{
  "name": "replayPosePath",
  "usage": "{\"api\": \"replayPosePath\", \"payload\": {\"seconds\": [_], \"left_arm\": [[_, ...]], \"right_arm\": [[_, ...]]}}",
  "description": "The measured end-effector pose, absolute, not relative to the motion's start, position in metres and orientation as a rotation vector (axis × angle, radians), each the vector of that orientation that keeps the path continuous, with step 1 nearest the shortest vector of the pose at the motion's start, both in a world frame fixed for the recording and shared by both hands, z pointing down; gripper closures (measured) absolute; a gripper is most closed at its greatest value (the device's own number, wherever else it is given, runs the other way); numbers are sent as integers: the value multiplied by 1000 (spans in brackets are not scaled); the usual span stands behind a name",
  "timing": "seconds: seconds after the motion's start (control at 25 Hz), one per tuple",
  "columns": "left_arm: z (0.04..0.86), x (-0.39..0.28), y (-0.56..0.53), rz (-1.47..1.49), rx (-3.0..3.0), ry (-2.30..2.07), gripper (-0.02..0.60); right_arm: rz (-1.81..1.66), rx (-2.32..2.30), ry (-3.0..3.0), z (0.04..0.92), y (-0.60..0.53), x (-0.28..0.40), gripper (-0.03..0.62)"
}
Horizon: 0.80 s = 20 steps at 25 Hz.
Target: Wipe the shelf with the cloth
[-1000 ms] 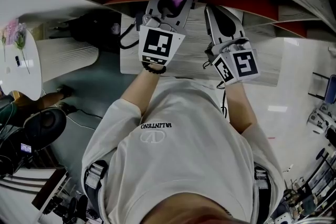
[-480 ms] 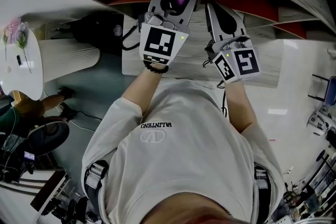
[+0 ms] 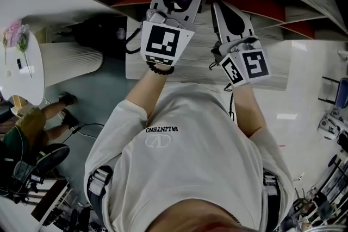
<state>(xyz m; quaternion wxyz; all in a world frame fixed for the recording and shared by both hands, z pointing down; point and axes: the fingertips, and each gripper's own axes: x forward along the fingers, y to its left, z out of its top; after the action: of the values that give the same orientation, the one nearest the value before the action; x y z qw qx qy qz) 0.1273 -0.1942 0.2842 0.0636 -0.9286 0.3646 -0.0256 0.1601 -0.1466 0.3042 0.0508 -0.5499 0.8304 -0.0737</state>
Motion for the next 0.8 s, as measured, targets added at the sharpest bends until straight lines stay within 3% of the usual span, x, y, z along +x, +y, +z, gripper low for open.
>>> {"api": "replayPosePath", "payload": {"seconds": [0.8], "left_arm": [[251,126,-197,22,-2792,1122,492]], "right_arm": [[-216,-1699,2503,301,-142,163,595]]}}
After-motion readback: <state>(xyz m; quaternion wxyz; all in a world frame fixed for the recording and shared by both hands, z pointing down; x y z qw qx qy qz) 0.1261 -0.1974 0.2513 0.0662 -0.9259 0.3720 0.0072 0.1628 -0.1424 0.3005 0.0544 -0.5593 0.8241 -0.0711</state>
